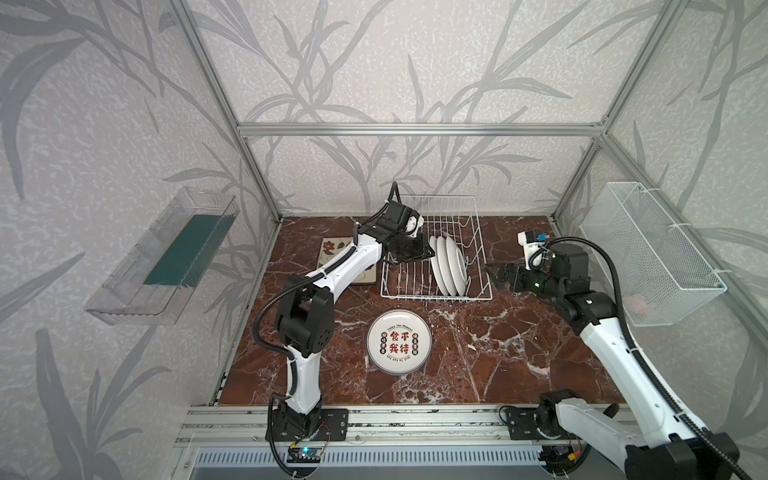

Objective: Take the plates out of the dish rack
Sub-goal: 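Close the left gripper on the orange sunburst plate's rim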

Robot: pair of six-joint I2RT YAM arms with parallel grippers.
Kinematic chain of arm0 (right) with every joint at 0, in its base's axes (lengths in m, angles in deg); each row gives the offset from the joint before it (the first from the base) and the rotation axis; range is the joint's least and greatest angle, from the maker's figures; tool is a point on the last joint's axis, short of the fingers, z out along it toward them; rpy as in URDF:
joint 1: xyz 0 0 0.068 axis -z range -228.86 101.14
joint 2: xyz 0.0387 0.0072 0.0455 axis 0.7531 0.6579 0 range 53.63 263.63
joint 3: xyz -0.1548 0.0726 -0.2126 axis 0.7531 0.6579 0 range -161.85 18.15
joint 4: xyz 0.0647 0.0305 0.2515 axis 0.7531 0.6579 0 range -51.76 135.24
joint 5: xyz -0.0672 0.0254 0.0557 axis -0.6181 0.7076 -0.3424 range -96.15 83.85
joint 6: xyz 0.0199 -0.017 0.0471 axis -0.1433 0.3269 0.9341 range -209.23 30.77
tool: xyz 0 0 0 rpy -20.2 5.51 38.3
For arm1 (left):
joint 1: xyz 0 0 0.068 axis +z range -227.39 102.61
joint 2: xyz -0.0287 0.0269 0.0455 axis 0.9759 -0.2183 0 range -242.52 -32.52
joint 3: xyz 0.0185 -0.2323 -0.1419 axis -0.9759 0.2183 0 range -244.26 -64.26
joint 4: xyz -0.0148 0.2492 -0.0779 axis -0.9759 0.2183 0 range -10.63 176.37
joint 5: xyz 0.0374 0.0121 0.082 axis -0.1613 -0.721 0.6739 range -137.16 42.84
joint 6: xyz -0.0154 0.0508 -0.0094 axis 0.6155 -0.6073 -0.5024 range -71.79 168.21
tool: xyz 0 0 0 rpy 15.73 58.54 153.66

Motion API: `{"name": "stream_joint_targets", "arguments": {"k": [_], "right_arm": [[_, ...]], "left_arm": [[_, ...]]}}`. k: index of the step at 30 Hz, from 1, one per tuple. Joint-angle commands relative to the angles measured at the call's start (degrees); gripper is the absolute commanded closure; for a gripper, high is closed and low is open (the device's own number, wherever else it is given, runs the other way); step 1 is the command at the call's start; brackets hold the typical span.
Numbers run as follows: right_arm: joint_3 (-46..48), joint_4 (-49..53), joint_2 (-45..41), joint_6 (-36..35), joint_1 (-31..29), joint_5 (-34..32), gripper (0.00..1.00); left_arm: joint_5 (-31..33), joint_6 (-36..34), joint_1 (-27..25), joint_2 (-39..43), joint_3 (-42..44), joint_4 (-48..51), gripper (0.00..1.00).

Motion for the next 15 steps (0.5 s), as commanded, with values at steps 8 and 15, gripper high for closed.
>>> {"name": "stream_joint_targets", "arguments": {"k": [8,15], "right_arm": [[0.2,-1.8,0.4,0.2,0.3,0.9,0.01],[0.5,-1.8,0.4,0.1,0.4,1.0,0.01]], "left_arm": [[0.3,0.3,-1.0,-2.4,-2.2,0.9,0.77],[0.1,0.8,-1.2,-2.5,-2.2,1.0,0.85]]}}
